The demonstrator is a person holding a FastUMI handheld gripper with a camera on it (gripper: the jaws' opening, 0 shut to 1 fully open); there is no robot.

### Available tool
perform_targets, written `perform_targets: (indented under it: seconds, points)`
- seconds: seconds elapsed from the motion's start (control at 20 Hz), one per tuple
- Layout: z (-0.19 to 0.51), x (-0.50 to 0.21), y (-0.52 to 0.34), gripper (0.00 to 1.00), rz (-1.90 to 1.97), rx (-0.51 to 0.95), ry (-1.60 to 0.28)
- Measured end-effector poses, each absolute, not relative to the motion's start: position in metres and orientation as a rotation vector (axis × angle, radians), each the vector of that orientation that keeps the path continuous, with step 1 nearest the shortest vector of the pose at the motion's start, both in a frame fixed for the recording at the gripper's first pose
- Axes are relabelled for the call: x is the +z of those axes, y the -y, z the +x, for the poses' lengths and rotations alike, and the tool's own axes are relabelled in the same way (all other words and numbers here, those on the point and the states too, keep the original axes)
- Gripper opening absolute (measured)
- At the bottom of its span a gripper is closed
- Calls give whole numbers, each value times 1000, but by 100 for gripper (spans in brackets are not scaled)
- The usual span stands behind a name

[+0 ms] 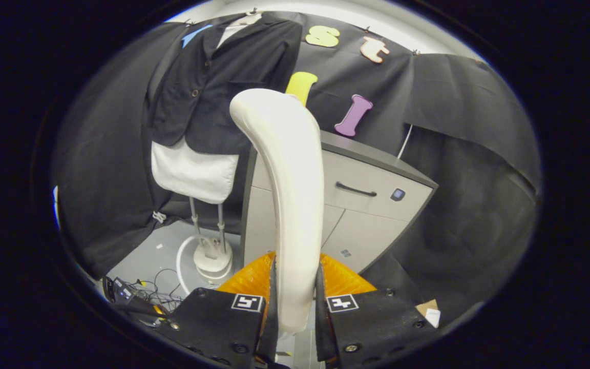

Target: Iron the clothes twice with a garment steamer, once on the left side and once on the right side.

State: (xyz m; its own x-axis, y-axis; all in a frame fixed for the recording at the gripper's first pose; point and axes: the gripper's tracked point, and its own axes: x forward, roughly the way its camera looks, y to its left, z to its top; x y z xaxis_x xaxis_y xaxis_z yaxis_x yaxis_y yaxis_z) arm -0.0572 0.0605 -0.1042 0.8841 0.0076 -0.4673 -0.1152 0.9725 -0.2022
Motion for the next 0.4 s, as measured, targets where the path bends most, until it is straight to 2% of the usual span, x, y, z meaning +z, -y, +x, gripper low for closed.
perform_targets:
  seconds: [0.4]
  points:
    - [-61, -83, -23, 32, -181, 27, -455]
